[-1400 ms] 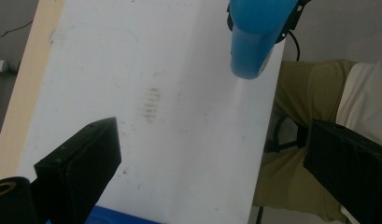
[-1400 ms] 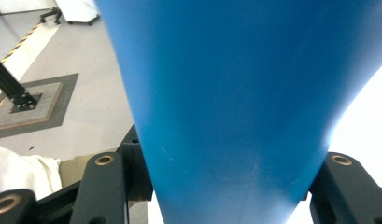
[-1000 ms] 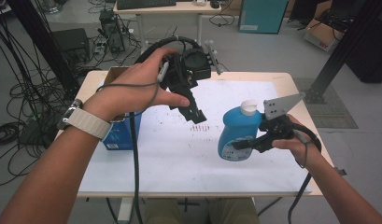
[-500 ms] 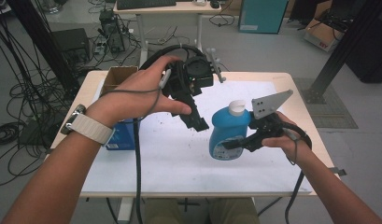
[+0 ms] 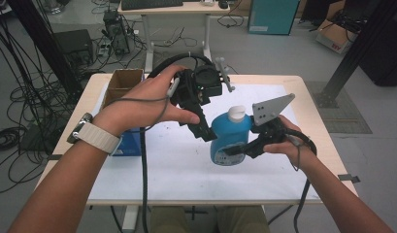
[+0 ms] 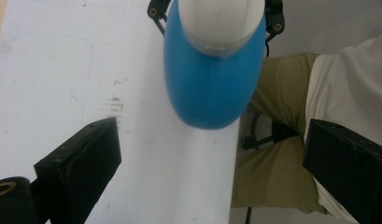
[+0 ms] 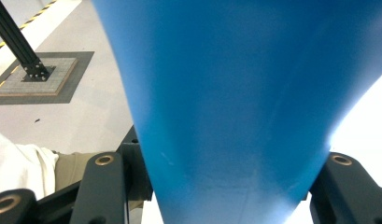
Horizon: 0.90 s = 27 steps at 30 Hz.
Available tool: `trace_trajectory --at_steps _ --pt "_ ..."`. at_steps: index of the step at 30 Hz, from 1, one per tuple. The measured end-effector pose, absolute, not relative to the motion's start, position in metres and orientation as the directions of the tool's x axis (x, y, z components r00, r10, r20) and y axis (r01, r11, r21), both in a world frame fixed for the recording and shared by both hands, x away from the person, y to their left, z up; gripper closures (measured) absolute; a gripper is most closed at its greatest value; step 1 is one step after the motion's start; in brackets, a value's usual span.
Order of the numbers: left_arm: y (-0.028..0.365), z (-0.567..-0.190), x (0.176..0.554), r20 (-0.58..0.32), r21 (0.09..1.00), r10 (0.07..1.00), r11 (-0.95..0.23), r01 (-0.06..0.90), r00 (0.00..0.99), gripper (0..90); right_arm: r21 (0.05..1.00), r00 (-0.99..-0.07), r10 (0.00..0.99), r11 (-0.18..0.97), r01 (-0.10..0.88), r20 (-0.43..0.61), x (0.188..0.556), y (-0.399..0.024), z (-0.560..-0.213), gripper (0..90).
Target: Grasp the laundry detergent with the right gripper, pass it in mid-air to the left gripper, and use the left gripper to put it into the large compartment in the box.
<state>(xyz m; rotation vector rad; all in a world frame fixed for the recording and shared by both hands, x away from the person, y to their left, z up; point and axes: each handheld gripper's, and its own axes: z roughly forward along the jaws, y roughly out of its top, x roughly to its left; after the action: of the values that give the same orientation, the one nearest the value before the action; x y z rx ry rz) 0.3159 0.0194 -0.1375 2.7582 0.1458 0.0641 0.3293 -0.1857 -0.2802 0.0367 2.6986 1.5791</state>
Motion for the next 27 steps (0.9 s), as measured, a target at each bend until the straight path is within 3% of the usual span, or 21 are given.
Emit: trace_trajectory --at_steps 27 --pt "0.016 -0.151 0.316 0.006 0.375 0.105 -0.922 0.095 0.994 4.9 0.870 -1.000 -0.004 0.493 0.007 0.010 0.330 -0.167 -0.288 42.9"
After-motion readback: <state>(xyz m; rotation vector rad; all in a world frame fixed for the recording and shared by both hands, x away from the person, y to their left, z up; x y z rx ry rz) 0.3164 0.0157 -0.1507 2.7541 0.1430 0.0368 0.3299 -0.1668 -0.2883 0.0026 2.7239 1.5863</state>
